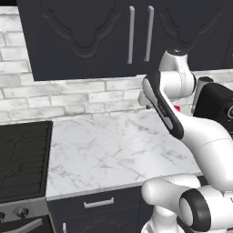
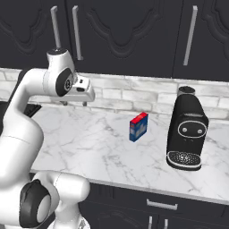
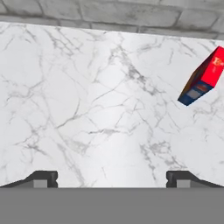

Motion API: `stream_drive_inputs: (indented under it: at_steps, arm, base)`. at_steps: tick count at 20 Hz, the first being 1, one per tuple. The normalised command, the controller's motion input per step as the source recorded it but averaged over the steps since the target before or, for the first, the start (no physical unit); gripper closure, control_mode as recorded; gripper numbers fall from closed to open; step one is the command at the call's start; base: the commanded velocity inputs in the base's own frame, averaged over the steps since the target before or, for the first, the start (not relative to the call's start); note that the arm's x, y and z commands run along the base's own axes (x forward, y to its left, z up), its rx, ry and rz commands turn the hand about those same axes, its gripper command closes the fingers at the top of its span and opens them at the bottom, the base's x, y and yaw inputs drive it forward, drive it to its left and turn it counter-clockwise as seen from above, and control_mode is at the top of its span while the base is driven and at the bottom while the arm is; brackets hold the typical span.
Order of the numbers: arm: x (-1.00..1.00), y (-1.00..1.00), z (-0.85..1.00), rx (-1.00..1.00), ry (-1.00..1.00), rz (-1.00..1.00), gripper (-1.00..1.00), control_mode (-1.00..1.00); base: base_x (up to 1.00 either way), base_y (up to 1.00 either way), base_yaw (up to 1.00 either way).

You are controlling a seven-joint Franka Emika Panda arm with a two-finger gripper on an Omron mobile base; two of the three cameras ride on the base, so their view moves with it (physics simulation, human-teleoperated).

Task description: Pick the soap dispenser and soap dispenser from the cabinet and place them on the counter.

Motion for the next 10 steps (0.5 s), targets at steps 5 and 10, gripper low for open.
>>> stream_drive_inputs:
  at_steps: [5,10]
  arm:
    - [-0.03,0.03,0.07,-0.05,-0.05,0.0,-1.0,-1.0]
    - [-0.04,0.0,0.24,0.0,-0.08,0.0,-1.0,-1.0]
  base:
    - [0.0,0.0,0.0]
    - [0.0,0.0,0.0]
